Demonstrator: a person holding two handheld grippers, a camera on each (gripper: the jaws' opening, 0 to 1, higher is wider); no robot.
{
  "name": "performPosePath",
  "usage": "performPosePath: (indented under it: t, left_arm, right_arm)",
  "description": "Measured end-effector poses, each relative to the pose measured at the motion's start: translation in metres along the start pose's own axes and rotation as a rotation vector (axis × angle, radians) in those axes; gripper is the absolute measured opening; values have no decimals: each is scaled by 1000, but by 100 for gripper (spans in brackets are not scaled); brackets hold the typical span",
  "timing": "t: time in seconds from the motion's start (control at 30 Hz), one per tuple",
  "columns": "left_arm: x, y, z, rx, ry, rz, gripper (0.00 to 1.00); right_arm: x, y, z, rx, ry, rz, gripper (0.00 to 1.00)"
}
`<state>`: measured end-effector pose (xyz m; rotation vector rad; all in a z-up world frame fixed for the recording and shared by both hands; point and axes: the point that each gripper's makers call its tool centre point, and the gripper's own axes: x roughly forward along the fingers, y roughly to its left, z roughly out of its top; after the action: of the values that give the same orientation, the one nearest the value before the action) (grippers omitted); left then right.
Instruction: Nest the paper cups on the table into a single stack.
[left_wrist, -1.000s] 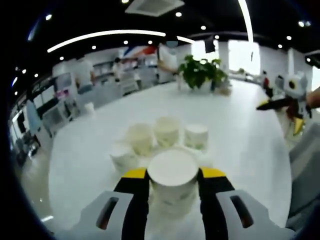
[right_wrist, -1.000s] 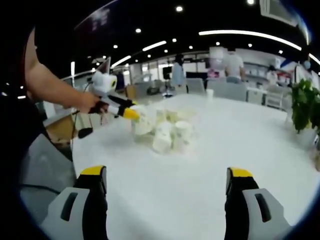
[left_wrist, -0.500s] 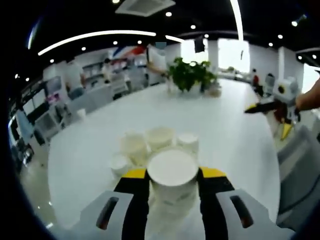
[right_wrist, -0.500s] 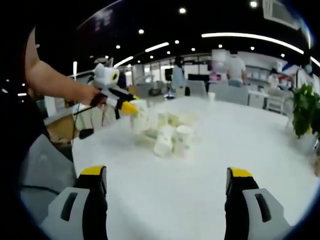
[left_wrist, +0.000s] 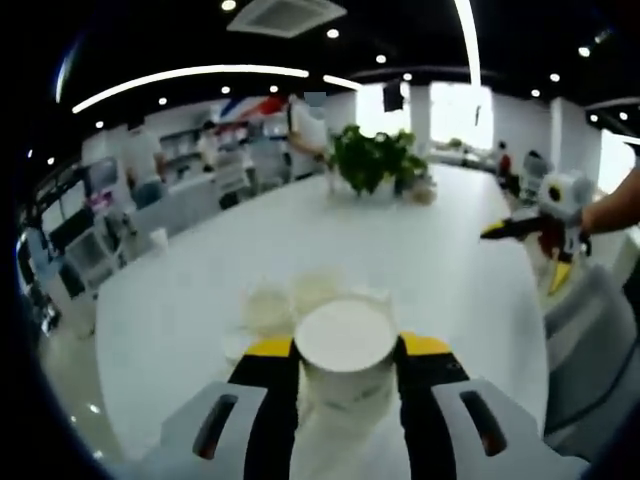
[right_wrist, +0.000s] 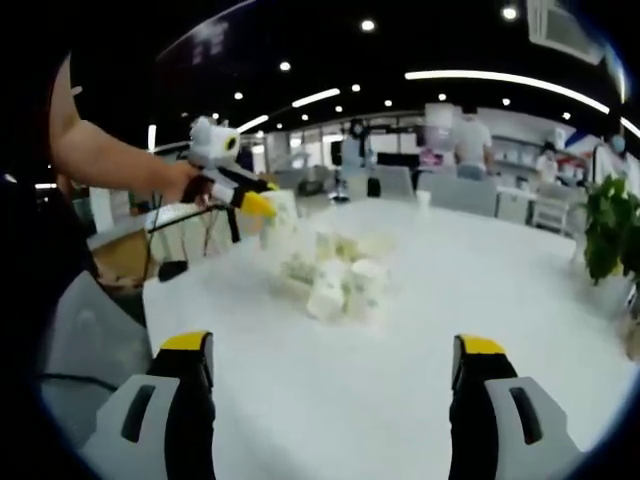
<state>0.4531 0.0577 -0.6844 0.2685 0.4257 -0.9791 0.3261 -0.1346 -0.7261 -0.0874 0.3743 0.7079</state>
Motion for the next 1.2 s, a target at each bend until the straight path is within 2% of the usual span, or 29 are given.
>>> performPosePath:
  t: [0.53, 1.2]
  left_arm:
    - [-1, -32, 27, 48, -18, -104, 37]
    - [-10, -82, 66, 117, -56, -231, 37]
  right_arm:
    - [-1, 0, 11, -14, -19, 3, 98]
    - [0, 8, 45, -45, -74, 37, 98]
